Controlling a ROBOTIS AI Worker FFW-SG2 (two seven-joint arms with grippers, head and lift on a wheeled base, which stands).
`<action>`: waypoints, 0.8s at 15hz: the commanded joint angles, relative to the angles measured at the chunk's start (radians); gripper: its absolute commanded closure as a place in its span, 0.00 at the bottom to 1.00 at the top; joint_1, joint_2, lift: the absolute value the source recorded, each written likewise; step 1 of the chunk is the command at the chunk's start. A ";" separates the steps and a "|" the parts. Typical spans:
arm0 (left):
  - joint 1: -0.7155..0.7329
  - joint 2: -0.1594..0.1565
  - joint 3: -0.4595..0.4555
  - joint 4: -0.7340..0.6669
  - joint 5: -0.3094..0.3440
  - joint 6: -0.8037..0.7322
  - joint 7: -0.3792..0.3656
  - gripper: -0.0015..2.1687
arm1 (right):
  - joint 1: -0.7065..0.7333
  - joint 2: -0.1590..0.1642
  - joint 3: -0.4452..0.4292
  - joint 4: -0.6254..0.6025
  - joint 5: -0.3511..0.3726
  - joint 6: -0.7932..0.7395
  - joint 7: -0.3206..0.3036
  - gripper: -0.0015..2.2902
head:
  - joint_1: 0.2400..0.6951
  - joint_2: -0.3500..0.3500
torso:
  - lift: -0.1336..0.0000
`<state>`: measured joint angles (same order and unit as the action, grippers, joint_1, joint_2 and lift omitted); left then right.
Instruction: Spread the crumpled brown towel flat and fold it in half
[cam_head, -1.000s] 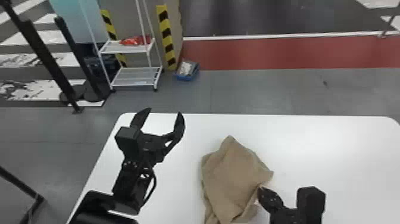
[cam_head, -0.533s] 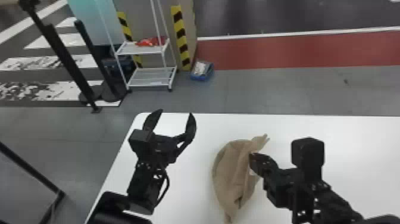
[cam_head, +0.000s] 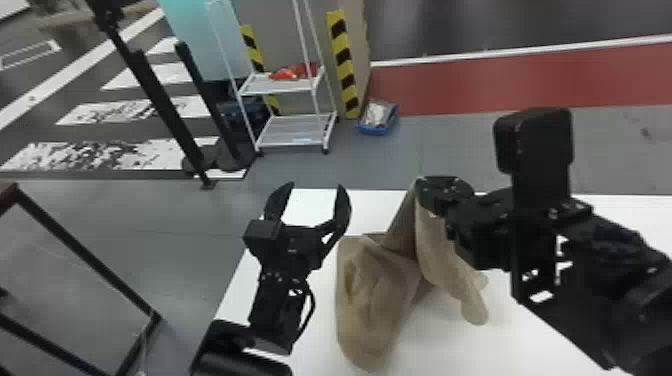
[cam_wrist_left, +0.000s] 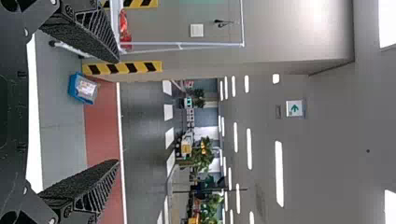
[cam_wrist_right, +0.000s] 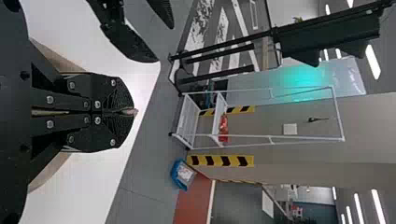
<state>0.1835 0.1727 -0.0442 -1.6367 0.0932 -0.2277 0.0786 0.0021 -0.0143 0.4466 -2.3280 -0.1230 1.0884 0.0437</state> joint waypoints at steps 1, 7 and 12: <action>-0.010 -0.001 0.009 0.028 0.000 -0.031 0.029 0.07 | -0.057 0.007 -0.022 -0.039 -0.064 0.037 -0.016 0.55 | 1.00 0.96 | 1.00; -0.016 0.004 0.012 0.049 -0.006 -0.071 0.044 0.07 | 0.025 -0.023 -0.361 -0.024 -0.159 -0.071 0.002 0.55 | 0.90 0.90 | 1.00; -0.013 0.004 -0.016 0.043 -0.017 -0.052 0.027 0.07 | 0.088 -0.116 -0.598 0.317 -0.132 -0.181 0.110 0.55 | 1.00 0.62 | 1.00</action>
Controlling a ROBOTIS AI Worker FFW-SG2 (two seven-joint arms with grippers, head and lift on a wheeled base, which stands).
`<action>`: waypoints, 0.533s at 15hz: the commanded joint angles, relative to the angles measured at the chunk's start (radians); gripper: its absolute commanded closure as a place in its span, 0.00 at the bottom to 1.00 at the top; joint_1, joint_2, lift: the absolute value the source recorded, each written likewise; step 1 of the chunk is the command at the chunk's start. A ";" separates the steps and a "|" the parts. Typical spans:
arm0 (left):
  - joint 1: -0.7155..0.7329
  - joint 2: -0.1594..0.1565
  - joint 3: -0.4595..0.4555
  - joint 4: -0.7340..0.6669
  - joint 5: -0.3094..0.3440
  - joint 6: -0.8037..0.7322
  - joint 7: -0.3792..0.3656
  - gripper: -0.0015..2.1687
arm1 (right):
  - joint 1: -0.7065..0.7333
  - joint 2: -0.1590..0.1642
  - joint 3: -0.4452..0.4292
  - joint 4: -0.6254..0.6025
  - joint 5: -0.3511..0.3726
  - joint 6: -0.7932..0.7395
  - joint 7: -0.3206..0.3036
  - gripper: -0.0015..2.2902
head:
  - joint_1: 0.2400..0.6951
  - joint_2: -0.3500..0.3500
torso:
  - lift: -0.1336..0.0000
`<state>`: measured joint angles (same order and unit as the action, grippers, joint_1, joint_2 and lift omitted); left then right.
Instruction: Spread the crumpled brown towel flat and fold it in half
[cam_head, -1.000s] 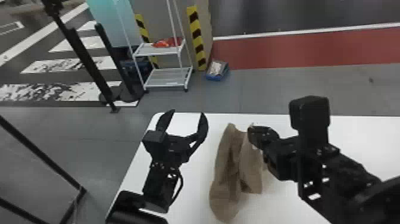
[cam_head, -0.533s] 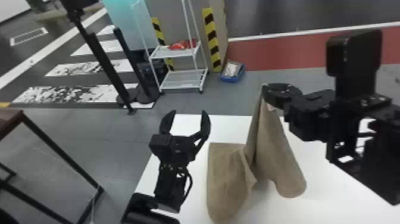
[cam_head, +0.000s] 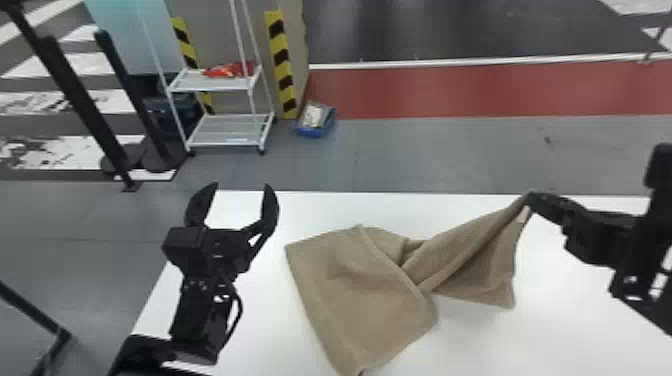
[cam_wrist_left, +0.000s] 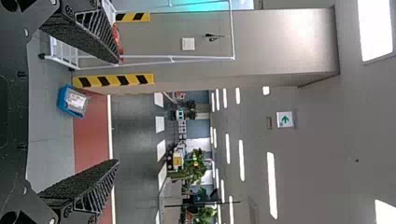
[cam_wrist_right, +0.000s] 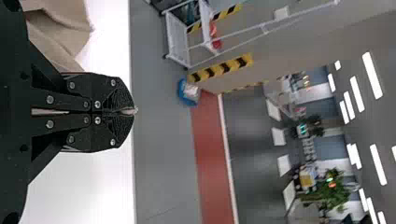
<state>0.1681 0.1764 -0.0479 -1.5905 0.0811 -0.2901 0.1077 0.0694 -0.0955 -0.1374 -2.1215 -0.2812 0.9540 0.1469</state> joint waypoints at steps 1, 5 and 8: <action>0.011 0.000 -0.024 -0.011 -0.007 0.026 -0.013 0.07 | 0.041 -0.035 -0.004 0.184 0.051 -0.126 0.037 0.55 | 1.00 0.57 | 1.00; 0.082 0.012 -0.116 -0.075 -0.032 0.056 -0.057 0.10 | 0.082 -0.026 0.012 0.327 0.119 -0.277 0.054 0.55 | 1.00 0.47 | 1.00; 0.111 0.038 -0.265 -0.075 -0.086 0.087 0.021 0.20 | 0.084 -0.006 0.027 0.402 0.298 -0.286 0.033 0.55 | 1.00 0.35 | 1.00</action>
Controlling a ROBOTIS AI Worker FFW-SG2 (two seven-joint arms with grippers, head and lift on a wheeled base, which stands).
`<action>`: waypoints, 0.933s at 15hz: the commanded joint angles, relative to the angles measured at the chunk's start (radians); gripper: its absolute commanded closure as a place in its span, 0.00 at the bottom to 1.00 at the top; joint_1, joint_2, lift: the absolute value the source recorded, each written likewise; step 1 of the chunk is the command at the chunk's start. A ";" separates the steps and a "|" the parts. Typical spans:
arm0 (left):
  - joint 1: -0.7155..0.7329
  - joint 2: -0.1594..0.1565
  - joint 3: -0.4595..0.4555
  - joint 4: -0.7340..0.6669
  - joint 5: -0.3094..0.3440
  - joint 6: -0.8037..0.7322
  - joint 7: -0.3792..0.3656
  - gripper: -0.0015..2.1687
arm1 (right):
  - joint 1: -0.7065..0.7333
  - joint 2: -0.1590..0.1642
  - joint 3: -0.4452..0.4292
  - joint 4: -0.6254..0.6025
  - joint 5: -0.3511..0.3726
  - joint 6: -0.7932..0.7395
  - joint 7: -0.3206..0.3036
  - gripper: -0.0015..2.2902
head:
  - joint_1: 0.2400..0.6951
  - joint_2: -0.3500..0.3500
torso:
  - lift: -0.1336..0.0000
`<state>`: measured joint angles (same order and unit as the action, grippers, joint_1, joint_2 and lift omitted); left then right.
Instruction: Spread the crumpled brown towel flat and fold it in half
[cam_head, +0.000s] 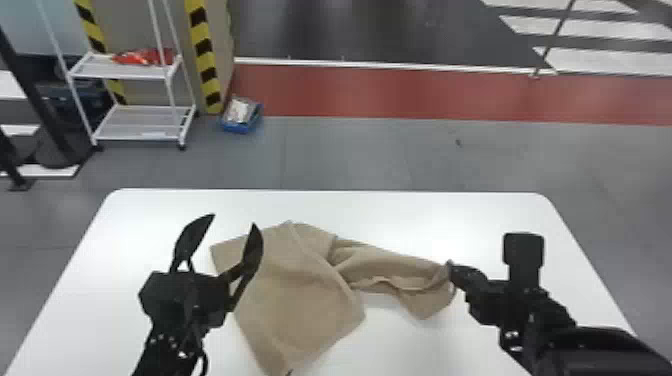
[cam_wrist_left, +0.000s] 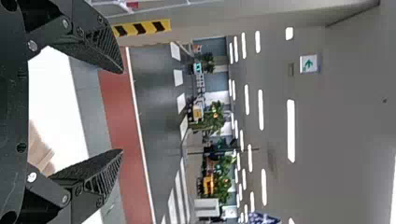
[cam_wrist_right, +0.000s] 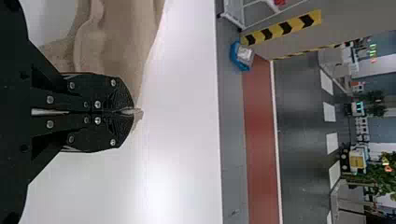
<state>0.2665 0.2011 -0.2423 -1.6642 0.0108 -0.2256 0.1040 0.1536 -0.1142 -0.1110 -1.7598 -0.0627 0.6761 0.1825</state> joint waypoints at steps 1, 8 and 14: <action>0.013 0.026 -0.132 0.000 -0.015 0.044 0.065 0.25 | -0.002 0.015 -0.009 0.082 0.109 -0.042 -0.018 0.55 | 1.00 0.32 | 1.00; -0.061 0.000 -0.393 0.080 -0.051 0.286 0.141 0.49 | 0.014 0.015 -0.067 0.161 0.115 -0.171 -0.020 0.55 | 1.00 0.00 | 1.00; -0.167 -0.072 -0.558 0.296 -0.098 0.335 0.230 0.37 | 0.060 0.016 -0.092 0.180 0.086 -0.235 -0.003 0.55 | 1.00 0.00 | 1.00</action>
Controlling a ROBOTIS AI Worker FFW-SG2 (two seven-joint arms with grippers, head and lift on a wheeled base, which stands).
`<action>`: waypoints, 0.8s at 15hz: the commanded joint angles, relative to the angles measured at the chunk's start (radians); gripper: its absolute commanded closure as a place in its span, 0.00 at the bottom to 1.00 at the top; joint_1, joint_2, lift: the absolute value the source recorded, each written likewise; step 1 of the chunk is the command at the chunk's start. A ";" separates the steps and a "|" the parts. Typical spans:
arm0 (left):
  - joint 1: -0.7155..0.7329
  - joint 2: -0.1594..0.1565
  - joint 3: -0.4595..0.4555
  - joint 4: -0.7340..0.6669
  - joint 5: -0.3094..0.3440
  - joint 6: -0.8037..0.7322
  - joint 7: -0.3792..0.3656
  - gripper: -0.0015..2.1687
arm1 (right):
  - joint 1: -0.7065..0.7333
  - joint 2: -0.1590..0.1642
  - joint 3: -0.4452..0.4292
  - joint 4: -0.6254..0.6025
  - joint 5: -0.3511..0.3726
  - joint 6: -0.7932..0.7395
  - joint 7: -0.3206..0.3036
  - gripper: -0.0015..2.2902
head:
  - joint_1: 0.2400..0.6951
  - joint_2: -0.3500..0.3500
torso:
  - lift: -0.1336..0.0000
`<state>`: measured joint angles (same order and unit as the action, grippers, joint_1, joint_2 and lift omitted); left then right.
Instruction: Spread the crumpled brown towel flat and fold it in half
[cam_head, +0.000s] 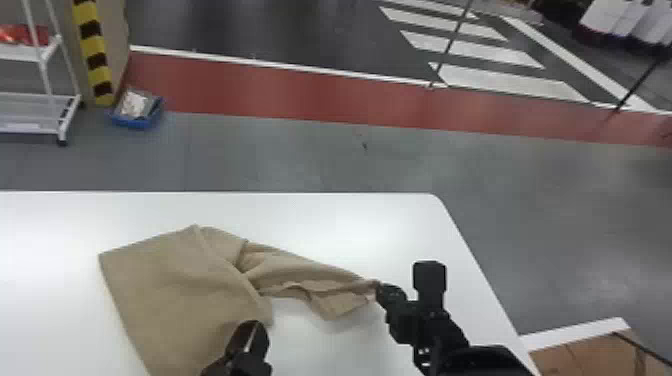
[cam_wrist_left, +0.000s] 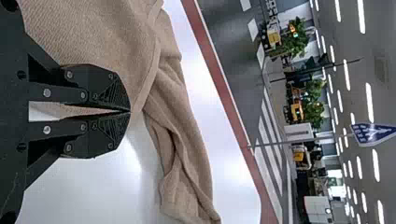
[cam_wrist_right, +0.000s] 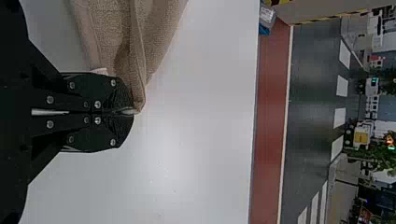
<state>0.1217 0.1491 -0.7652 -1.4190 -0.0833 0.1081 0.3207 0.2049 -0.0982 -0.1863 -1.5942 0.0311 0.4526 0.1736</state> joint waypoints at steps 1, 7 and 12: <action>-0.031 -0.031 -0.042 0.075 -0.004 -0.014 0.023 0.27 | 0.008 0.000 -0.028 0.036 -0.008 -0.036 0.010 0.55 | 1.00 0.00 | 1.00; -0.083 -0.068 -0.049 0.141 -0.004 -0.035 0.035 0.20 | 0.008 -0.002 -0.084 0.119 -0.013 -0.143 0.040 0.55 | 1.00 0.00 | 1.00; -0.083 -0.077 -0.068 0.140 0.037 -0.032 0.012 0.21 | -0.013 0.000 -0.067 0.138 -0.036 -0.143 0.040 0.55 | 1.00 0.00 | 1.00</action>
<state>0.0383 0.0747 -0.8297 -1.2781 -0.0630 0.0749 0.3365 0.1953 -0.0988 -0.2613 -1.4576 0.0053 0.3093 0.2132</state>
